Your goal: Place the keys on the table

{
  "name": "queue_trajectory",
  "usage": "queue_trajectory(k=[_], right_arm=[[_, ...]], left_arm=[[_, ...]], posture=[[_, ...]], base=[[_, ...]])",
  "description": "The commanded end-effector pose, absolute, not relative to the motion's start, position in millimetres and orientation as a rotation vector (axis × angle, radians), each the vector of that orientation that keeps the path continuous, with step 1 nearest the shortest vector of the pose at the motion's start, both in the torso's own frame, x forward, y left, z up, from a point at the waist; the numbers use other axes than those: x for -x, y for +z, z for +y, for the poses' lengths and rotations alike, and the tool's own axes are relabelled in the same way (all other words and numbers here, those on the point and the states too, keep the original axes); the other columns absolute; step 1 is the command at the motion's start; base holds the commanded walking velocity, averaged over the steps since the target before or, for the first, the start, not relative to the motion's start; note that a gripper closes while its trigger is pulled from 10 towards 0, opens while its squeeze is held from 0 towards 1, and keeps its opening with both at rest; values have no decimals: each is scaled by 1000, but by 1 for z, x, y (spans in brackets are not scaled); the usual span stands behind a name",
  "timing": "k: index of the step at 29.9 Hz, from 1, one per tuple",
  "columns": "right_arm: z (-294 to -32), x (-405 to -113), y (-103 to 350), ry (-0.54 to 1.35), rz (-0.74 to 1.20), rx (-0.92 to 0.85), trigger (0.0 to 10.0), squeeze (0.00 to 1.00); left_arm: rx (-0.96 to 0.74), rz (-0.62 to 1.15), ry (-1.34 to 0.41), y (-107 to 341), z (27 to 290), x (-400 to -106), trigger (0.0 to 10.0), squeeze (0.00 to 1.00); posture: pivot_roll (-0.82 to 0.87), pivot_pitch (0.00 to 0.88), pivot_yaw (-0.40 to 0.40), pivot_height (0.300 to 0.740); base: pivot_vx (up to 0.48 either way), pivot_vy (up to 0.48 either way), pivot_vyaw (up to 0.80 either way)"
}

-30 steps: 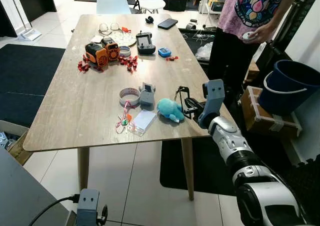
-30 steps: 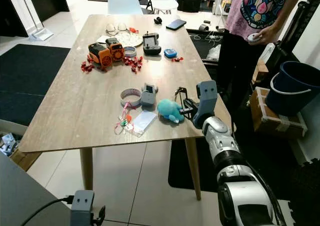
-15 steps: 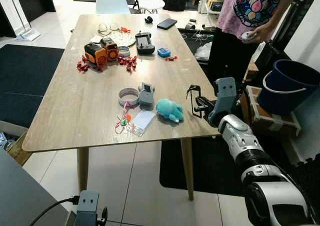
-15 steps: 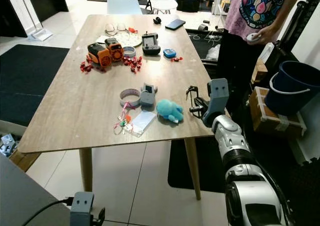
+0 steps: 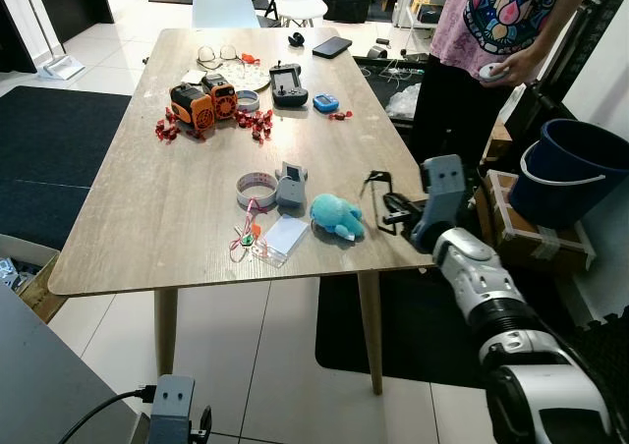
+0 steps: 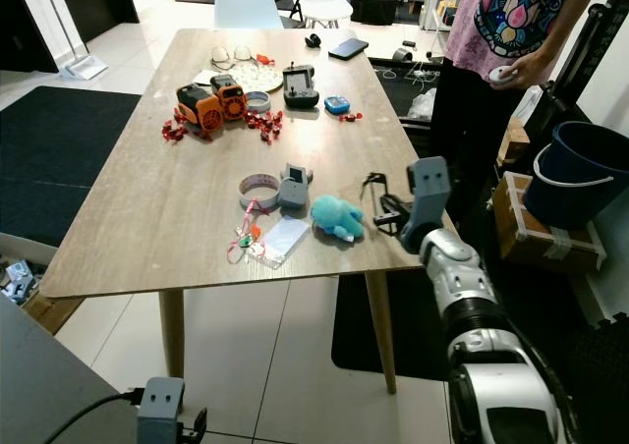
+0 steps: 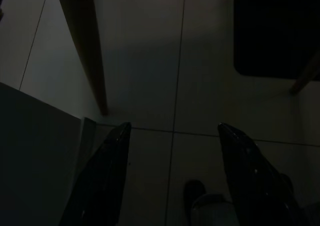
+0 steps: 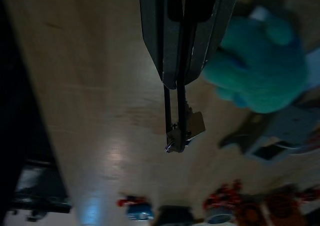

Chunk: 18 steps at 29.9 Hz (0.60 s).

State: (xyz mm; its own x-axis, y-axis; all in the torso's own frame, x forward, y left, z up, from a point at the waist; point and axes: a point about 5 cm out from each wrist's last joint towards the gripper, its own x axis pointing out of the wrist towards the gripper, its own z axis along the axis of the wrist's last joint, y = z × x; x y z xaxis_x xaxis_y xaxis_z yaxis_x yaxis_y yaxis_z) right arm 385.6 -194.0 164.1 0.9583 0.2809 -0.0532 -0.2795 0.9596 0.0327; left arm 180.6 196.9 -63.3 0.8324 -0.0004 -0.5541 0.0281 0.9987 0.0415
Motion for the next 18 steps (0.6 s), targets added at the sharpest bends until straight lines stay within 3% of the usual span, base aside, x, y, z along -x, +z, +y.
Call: queue_trajectory(k=[1,18], right_arm=[[-206,-382,157,239,82,-40,10000,0],[-211,-383,160,187,60,-67,10000,0]], left_arm=[[-28,604,-18,-67,192,-176,10000,0],[-28,607,-17,-67,193,-176,10000,0]], posture=[[81,67,-21,740],[84,73,-20,740]], base=[[0,0,0],[0,0,0]])
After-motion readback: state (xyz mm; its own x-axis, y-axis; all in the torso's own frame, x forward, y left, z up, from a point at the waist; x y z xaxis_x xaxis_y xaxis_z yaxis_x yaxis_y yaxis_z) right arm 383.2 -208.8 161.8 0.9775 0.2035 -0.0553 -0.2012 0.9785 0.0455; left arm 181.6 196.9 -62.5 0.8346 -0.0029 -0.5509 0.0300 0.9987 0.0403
